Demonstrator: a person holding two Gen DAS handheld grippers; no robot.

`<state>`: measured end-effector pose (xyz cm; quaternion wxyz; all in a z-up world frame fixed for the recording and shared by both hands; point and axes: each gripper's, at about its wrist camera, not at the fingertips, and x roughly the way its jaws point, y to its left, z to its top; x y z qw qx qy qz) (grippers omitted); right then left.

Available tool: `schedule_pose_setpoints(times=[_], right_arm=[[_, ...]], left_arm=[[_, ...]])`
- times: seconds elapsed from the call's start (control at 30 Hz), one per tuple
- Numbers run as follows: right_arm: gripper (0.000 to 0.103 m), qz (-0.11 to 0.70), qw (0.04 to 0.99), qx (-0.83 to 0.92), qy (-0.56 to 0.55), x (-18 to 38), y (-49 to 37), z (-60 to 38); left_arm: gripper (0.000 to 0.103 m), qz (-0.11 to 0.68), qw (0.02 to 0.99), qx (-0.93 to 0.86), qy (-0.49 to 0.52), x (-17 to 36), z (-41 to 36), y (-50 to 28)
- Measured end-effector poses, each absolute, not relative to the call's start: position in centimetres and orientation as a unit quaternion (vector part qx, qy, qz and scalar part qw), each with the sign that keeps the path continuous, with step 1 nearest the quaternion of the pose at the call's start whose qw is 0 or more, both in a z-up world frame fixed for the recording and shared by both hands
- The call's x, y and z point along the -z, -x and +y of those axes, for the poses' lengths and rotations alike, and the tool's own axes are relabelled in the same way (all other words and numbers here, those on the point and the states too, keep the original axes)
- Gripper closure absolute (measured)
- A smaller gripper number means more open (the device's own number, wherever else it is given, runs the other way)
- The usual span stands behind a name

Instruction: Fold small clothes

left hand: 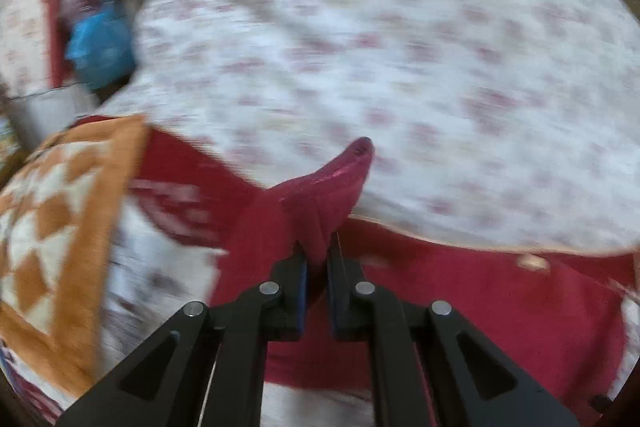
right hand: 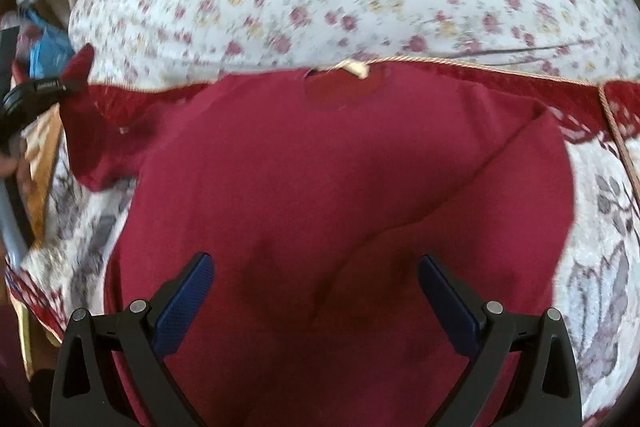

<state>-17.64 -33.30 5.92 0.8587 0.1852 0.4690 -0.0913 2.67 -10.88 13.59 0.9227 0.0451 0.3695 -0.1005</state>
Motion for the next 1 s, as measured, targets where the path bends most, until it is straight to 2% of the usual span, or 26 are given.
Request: schedule_pose_setpoints(times=[0.2,0.37,0.47,0.53,0.57,0.63,0.67,0.7,0.73,0.87,1.0], right_arm=[[0.0,0.44,0.872,0.105,-0.185,-8.4,20.1,-36.7],[0.0,0.429,0.87,0.152,-0.191,-9.2,22.5,-40.8],[0.0,0.431,0.862,0.162,-0.211,-8.8,23.4,-42.9],[0.0,0.428,0.859,0.173,-0.222,-8.6,23.7,-43.9],[0.0,0.428,0.858,0.175,-0.225,-8.6,23.6,-44.2],[0.0,0.428,0.86,0.167,-0.222,-8.4,23.3,-44.3],[0.0,0.428,0.862,0.162,-0.217,-8.5,22.9,-44.2],[0.0,0.428,0.865,0.155,-0.211,-8.5,22.4,-44.0],[0.0,0.425,0.869,0.148,-0.205,-8.5,22.2,-43.6],[0.002,0.422,0.881,0.112,-0.18,-8.2,19.4,-42.0],[0.017,0.443,0.876,0.099,-0.16,-6.4,14.3,-41.3]], left_arm=[[0.096,0.397,0.892,0.212,-0.041,-11.9,-22.9,2.5],[0.095,0.44,0.858,0.265,-0.027,-7.8,-29.5,5.7],[0.091,0.466,0.836,0.288,-0.031,-5.5,-31.7,6.7],[0.071,0.477,0.823,0.305,-0.04,-4.9,-32.2,7.3],[0.066,0.477,0.821,0.311,-0.043,-5.2,-31.9,7.4],[0.04,0.459,0.831,0.311,-0.052,-6.9,-30.2,7.8],[0.031,0.445,0.838,0.309,-0.054,-7.8,-29.1,8.1],[0.016,0.43,0.848,0.305,-0.056,-8.9,-27.7,8.4],[0.011,0.413,0.86,0.294,-0.059,-10.0,-25.9,8.6],[0.01,0.392,0.896,0.186,-0.095,-11.6,-19.6,7.9],[0.01,0.394,0.91,0.09,-0.091,-10.2,-14.0,6.0]])
